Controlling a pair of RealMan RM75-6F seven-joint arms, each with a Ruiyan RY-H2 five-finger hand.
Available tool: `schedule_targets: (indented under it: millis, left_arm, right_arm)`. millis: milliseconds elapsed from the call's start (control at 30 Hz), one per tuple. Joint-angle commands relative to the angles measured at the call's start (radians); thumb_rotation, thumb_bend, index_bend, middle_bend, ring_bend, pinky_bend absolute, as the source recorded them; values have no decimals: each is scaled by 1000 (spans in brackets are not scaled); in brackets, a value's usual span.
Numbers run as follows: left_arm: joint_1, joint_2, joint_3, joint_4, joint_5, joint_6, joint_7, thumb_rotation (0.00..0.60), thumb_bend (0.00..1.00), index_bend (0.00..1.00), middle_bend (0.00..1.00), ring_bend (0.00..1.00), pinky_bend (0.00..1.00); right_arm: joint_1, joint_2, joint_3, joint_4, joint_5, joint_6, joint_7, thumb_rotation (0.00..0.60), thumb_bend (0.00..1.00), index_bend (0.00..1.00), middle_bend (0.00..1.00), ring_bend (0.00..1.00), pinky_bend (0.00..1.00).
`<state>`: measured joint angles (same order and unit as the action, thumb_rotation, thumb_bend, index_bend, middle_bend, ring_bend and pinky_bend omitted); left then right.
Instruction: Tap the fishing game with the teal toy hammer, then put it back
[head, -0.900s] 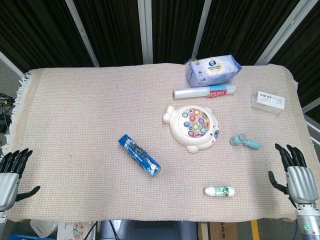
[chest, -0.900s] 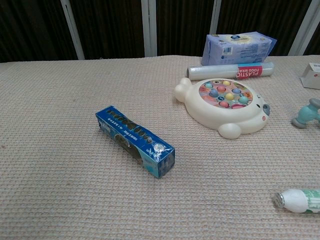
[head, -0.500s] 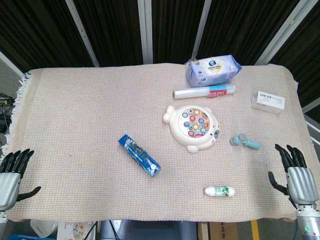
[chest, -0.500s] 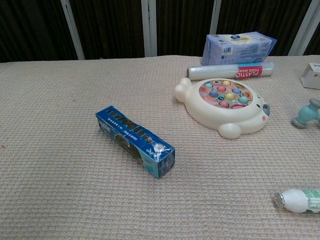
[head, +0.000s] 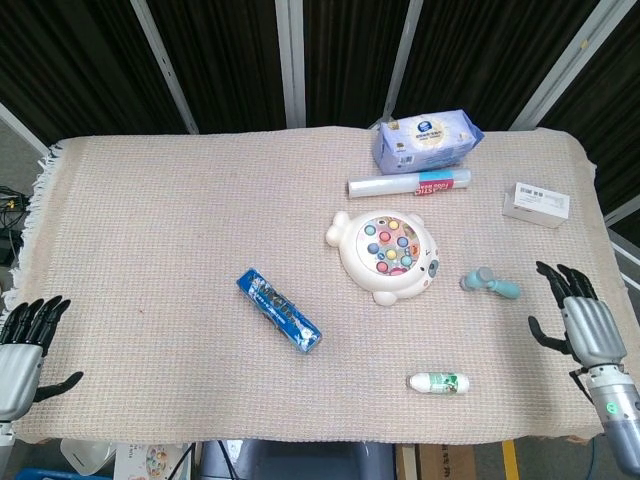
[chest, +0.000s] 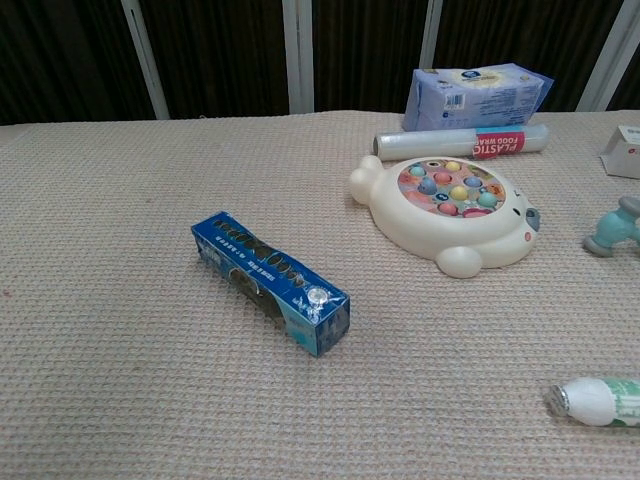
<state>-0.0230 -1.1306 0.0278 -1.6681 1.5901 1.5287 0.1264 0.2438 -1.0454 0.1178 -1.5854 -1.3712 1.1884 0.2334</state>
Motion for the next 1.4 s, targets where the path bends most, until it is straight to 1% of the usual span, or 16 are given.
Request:
schedule_targets:
  millis: [33, 233, 367, 500, 667, 900, 1167, 1400]
  left_arm:
    - [-4, 5, -1, -11, 2, -5, 11, 600, 80, 32, 33, 0, 0]
    - [-15, 13, -4, -39, 5, -18, 41, 600, 80, 32, 33, 0, 0]
    - [-22, 18, -6, -56, 5, -25, 60, 600, 80, 32, 32, 0, 0]
    - [-25, 21, -8, -67, 1, -30, 71, 600, 80, 32, 32, 0, 0]
    - [-29, 22, -10, -71, -8, -39, 78, 600, 80, 32, 32, 0, 0]
    - [-34, 20, -12, -67, -18, -48, 77, 600, 80, 32, 32, 0, 0]
    - [-35, 20, -12, -59, -23, -51, 70, 600, 80, 33, 32, 0, 0]
    - [-34, 18, -11, -53, -25, -50, 63, 600, 80, 33, 32, 0, 0]
  right_arm:
    - [108, 17, 43, 64, 117, -196, 20, 600, 444, 14, 167, 2, 30]
    - [206, -45, 47, 199, 210, -410, 21, 600, 444, 13, 166, 3, 31]
    - [252, -93, 45, 272, 240, -504, 24, 600, 444, 22, 166, 2, 30]
    - [280, -133, 44, 325, 255, -559, 31, 600, 444, 57, 166, 3, 31]
    - [300, -164, 39, 361, 263, -597, 32, 600, 444, 87, 172, 14, 31]
    - [315, -197, 35, 388, 280, -618, 19, 600, 444, 119, 192, 27, 30]
    - [325, -233, 34, 410, 306, -627, 2, 600, 444, 213, 256, 65, 31]
    - [333, -246, 38, 412, 326, -626, -14, 600, 444, 264, 269, 79, 32]
